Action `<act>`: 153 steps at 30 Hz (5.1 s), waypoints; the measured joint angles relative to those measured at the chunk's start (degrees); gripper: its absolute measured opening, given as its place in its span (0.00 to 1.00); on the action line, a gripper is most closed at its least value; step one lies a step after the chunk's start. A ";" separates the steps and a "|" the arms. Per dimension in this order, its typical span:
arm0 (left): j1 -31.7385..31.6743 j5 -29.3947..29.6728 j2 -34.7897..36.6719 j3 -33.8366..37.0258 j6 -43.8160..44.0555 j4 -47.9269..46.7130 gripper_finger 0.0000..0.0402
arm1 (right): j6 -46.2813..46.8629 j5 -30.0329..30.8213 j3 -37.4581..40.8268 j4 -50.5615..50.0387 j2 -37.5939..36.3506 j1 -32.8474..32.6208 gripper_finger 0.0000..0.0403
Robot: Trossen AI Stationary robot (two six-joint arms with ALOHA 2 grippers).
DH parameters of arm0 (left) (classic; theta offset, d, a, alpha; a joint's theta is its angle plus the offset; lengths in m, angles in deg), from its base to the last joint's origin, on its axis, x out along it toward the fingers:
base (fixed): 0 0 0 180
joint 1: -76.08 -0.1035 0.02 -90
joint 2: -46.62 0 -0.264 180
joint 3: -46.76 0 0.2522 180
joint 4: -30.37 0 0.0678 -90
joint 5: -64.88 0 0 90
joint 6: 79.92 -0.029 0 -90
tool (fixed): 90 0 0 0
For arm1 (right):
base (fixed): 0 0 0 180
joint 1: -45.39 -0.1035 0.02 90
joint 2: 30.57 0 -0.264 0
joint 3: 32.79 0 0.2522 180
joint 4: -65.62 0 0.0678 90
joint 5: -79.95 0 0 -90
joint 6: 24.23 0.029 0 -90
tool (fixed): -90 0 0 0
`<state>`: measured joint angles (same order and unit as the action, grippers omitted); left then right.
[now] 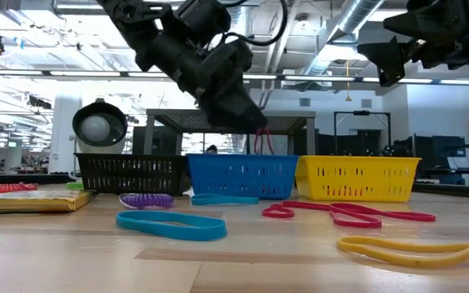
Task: Pick & Place Office Desk Supplies
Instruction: Put the red rubber band into the blue bin, then put the right yellow spiral keychain into the yellow bin
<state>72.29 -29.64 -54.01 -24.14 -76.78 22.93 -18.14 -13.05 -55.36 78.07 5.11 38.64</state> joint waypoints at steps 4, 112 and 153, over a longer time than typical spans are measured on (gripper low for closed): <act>0.54 2.23 0.10 0.03 -0.39 -2.35 0.42 | 0.00 0.00 0.01 0.16 0.00 0.03 0.62; 12.08 -2.42 40.86 27.38 1.81 11.70 0.42 | 52.44 10.48 -27.53 -77.14 48.23 -22.54 0.62; 12.06 -2.40 40.89 27.40 1.66 13.30 0.42 | 50.52 11.77 -31.48 -82.78 40.01 -22.39 0.00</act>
<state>84.35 -32.04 -13.12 3.26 -75.13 36.23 32.38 -1.29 -86.84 -4.71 45.13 16.25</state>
